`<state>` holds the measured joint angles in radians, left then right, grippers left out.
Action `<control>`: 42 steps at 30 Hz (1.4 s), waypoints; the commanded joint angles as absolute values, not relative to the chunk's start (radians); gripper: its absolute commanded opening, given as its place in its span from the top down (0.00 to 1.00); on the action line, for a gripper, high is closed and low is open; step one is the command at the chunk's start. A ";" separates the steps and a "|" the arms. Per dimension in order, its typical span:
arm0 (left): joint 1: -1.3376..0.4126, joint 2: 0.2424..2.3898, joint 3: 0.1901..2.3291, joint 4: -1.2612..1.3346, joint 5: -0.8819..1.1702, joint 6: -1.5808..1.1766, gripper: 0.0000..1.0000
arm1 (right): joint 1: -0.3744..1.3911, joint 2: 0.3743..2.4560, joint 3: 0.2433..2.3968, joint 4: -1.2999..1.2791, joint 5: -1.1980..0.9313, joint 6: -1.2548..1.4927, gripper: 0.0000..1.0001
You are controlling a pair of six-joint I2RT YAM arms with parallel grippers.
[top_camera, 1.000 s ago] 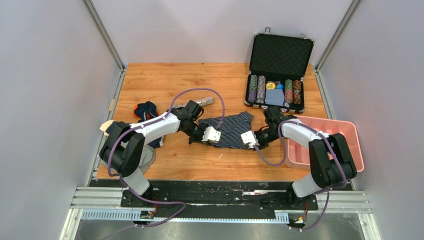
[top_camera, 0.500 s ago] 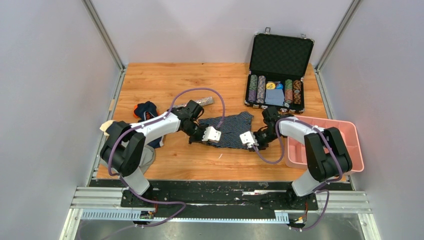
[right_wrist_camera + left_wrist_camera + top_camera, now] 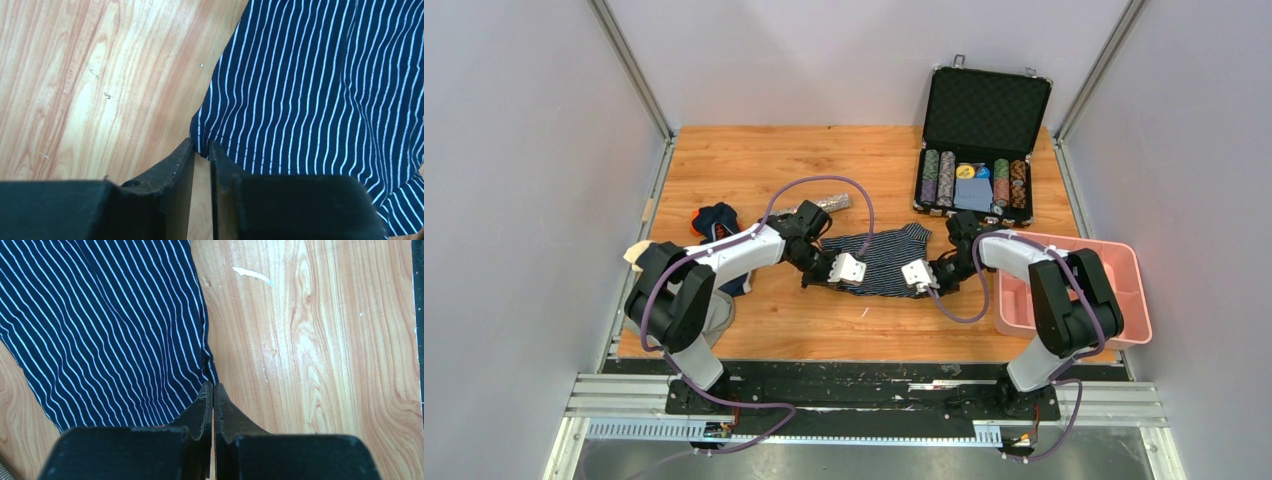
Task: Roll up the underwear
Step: Fold the underwear at the center of the board.
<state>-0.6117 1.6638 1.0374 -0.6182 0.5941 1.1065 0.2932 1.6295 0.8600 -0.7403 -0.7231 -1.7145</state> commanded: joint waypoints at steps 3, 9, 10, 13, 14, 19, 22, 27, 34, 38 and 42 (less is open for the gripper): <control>-0.609 1.660 1.064 -0.612 0.613 1.118 1.00 | 0.295 1.614 0.818 -0.648 -0.691 -1.674 0.90; -0.608 1.607 1.065 -0.646 0.634 1.094 1.00 | 0.281 1.484 0.819 -0.652 -0.759 -1.541 1.00; -0.608 1.601 1.064 -0.662 0.632 1.092 1.00 | 0.277 1.466 0.820 -0.666 -0.759 -1.523 1.00; -0.607 1.572 1.057 -0.697 0.636 1.096 1.00 | 0.266 1.423 0.827 -0.718 -0.771 -1.463 1.00; -0.606 1.569 1.055 -0.713 0.641 1.098 1.00 | 0.263 1.403 0.827 -0.734 -0.776 -1.449 1.00; -0.606 1.581 1.104 -0.804 0.684 1.083 1.00 | 0.265 1.341 0.830 -0.822 -0.815 -1.404 1.00; -0.607 1.586 1.127 -0.875 0.710 1.063 1.00 | 0.265 1.322 0.829 -0.864 -0.827 -1.361 0.99; -0.605 1.580 1.105 -0.888 0.741 1.004 1.00 | 0.265 1.282 0.808 -0.893 -0.847 -1.313 0.99; -0.595 1.674 1.182 -1.025 0.807 1.039 1.00 | 0.259 1.315 0.841 -0.970 -0.847 -1.253 0.99; -0.549 1.771 1.292 -1.102 0.839 1.054 1.00 | 0.233 1.397 0.916 -1.015 -0.868 -1.228 0.98; -0.495 1.909 1.465 -1.284 0.870 1.119 1.00 | 0.209 1.537 1.034 -1.084 -0.889 -1.199 0.98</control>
<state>-0.5426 1.8210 1.3285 -1.0992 0.8078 1.0542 0.2329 1.4395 0.9154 -1.0027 -0.8284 -1.2480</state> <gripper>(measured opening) 0.007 0.019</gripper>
